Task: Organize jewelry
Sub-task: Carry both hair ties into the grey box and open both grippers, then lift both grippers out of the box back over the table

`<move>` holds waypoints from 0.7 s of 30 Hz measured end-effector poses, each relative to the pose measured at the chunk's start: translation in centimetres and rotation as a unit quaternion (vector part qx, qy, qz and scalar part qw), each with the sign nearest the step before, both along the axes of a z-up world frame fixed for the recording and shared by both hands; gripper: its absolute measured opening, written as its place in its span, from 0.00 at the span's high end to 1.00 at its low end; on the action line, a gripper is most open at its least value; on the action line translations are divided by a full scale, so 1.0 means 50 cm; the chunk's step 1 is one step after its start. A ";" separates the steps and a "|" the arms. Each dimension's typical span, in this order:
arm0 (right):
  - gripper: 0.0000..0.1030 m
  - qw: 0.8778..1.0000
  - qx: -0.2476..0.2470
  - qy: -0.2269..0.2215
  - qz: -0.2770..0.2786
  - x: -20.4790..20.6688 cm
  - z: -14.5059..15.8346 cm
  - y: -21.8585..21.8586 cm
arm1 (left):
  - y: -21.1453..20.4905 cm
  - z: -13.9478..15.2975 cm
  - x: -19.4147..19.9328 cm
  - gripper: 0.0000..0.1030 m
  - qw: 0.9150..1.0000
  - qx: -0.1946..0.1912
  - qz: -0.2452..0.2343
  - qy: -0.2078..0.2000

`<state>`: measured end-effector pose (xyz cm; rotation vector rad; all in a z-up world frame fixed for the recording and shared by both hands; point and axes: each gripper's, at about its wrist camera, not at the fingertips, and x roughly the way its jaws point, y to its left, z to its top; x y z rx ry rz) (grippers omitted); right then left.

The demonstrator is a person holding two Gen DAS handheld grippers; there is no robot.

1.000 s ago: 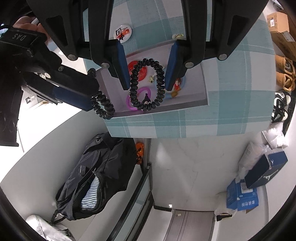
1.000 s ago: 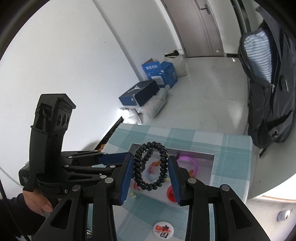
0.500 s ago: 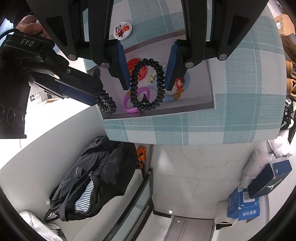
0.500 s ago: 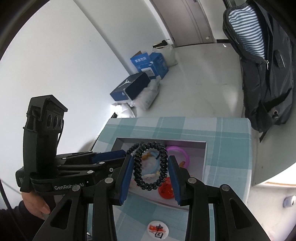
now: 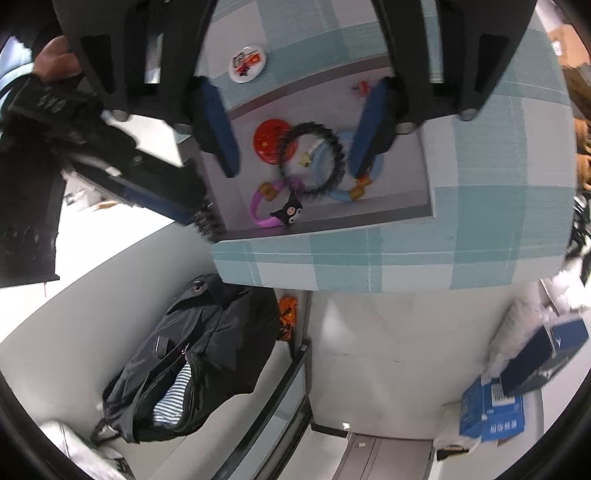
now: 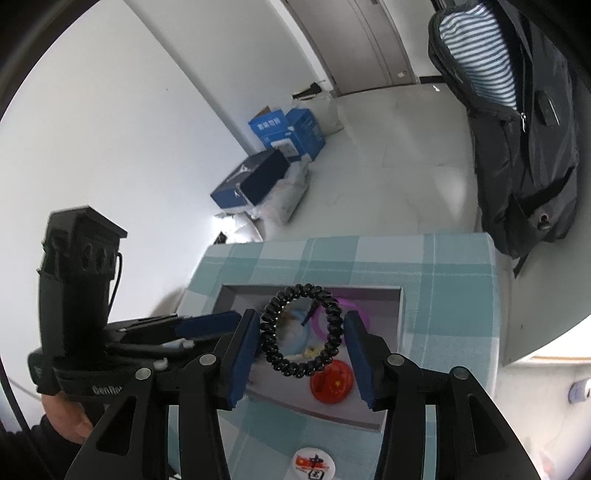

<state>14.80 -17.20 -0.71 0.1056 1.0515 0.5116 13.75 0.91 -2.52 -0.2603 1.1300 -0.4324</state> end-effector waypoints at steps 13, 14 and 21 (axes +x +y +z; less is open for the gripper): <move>0.30 1.000 0.002 -0.024 -0.011 -0.014 0.016 -0.009 | 0.014 0.034 -0.037 0.33 0.994 0.077 0.032 -0.071; 0.27 1.000 0.001 -0.026 -0.014 -0.015 0.017 -0.010 | 0.017 0.033 -0.038 0.33 0.994 0.078 0.034 -0.071; 0.23 0.999 -0.007 -0.035 -0.006 -0.036 0.019 -0.009 | 0.019 0.035 -0.071 0.32 0.989 0.112 0.049 -0.085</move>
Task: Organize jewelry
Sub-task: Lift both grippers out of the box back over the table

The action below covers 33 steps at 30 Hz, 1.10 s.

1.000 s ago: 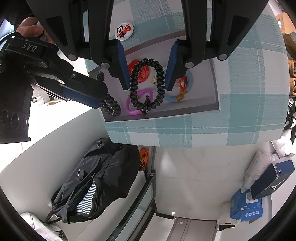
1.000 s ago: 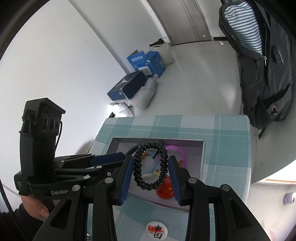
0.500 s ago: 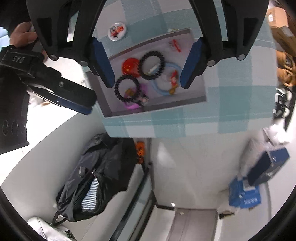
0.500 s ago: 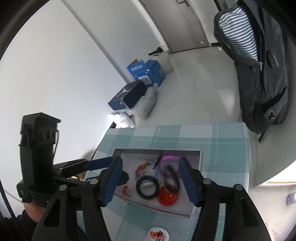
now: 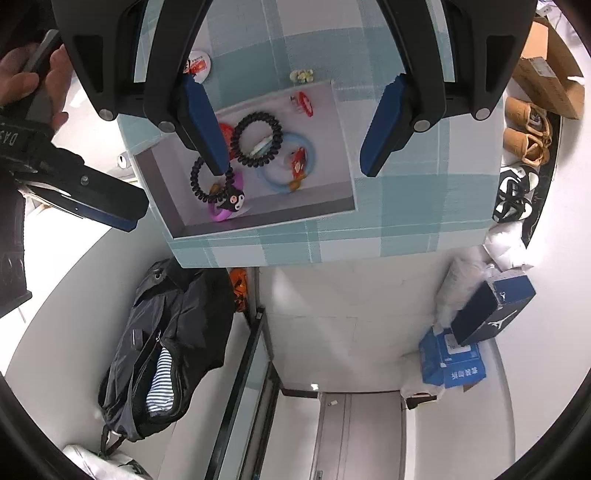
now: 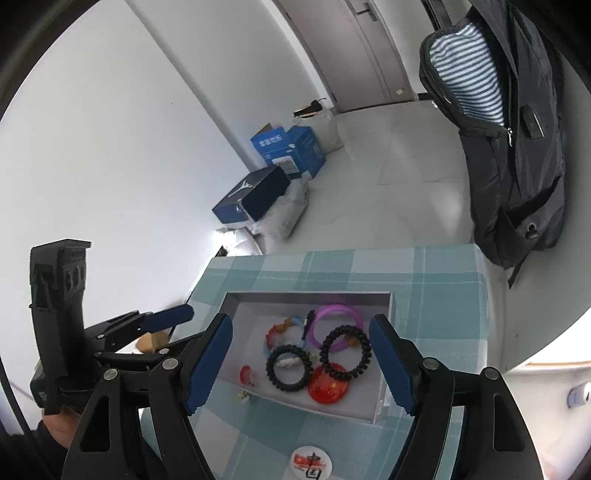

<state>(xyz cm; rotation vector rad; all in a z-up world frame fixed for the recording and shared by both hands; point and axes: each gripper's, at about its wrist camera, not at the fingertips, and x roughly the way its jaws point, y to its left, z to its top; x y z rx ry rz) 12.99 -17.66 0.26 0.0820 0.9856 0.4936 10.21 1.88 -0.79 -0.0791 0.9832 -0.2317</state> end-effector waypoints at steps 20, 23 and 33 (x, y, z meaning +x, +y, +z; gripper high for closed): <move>0.07 1.000 -0.028 -0.014 0.002 -0.145 -0.009 -0.006 | 0.021 -0.019 -0.117 0.32 0.999 0.016 0.030 -0.010; 0.07 0.999 -0.046 -0.008 0.004 -0.165 -0.026 -0.004 | 0.033 -0.025 -0.134 0.31 0.999 -0.001 0.032 -0.009; 0.08 0.988 -0.143 0.029 0.054 -0.193 -0.132 0.033 | 0.038 -0.093 -0.144 0.31 0.999 0.028 0.023 0.032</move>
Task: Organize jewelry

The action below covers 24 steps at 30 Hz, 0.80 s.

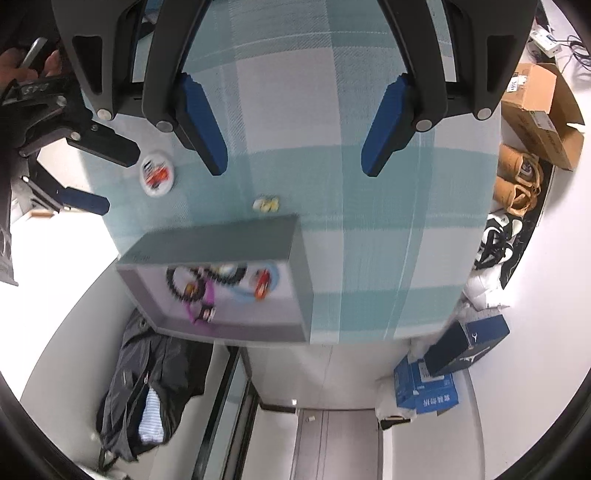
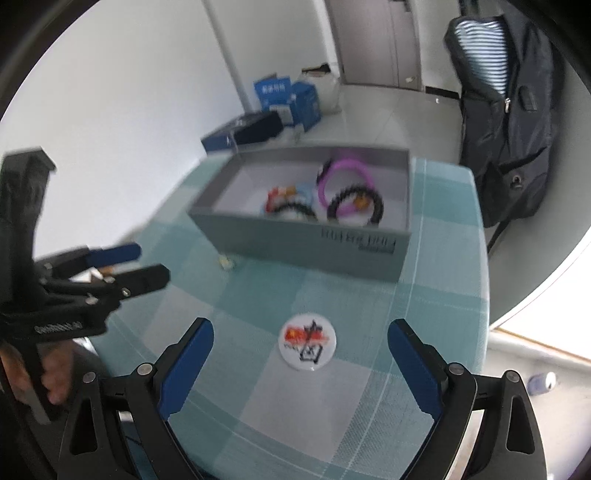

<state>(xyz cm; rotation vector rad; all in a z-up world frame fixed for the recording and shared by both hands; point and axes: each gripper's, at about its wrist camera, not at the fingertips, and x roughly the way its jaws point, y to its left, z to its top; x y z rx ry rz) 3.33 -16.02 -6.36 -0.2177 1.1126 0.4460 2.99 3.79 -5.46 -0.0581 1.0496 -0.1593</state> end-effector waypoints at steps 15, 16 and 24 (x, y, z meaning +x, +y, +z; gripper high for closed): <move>0.21 0.997 -0.080 -0.001 0.005 0.002 -0.056 0.023 | 0.047 -0.020 0.002 0.31 0.999 -0.010 0.029 0.035; 0.22 0.996 -0.086 -0.005 0.007 0.001 -0.057 0.025 | 0.049 -0.021 0.002 0.31 0.999 -0.011 0.030 0.036; 0.60 0.993 -0.113 -0.026 0.017 -0.005 -0.055 0.046 | 0.057 -0.027 0.002 0.31 0.998 -0.018 0.038 0.045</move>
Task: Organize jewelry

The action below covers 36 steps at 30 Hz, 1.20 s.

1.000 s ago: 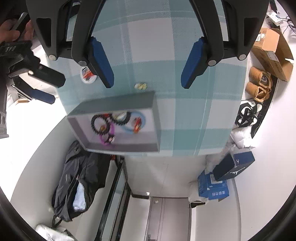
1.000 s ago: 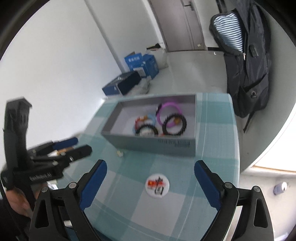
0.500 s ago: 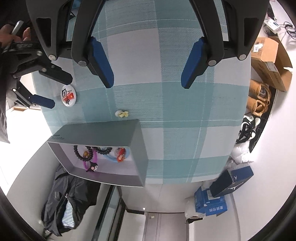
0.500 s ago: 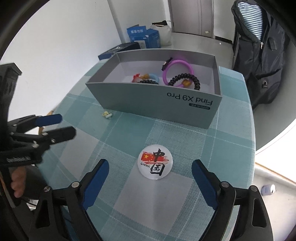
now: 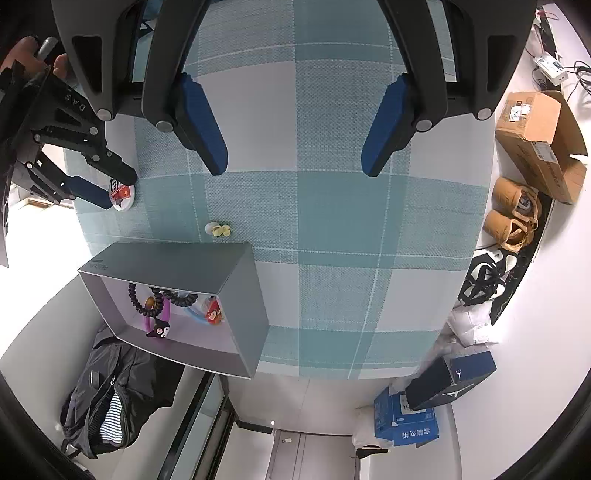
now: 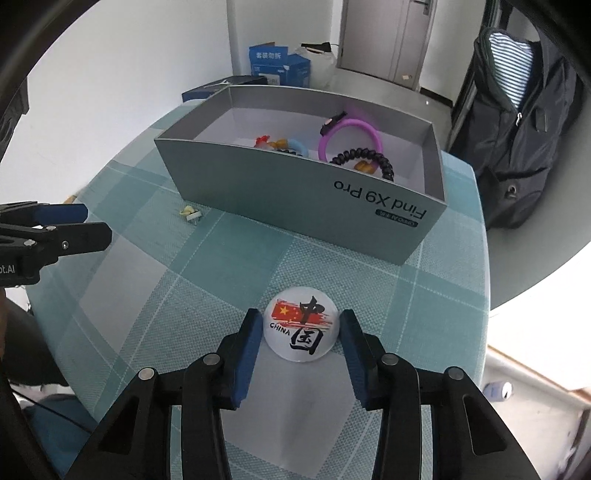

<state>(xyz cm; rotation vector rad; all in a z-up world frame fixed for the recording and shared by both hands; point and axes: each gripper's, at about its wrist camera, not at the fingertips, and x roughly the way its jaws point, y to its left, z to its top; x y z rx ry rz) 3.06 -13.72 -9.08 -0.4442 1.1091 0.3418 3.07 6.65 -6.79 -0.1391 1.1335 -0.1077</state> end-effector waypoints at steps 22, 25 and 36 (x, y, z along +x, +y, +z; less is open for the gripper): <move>0.60 0.995 0.093 -0.017 -0.039 0.008 0.083 -0.038 | -0.042 -0.009 0.039 0.31 0.999 -0.024 -0.003 0.031; 0.60 0.991 0.117 -0.023 -0.058 0.015 0.102 -0.065 | -0.046 -0.015 0.052 0.31 0.999 -0.031 0.002 0.040; 0.60 0.985 0.157 -0.030 -0.066 0.023 0.139 -0.086 | -0.057 -0.026 0.089 0.32 0.998 -0.037 0.020 0.040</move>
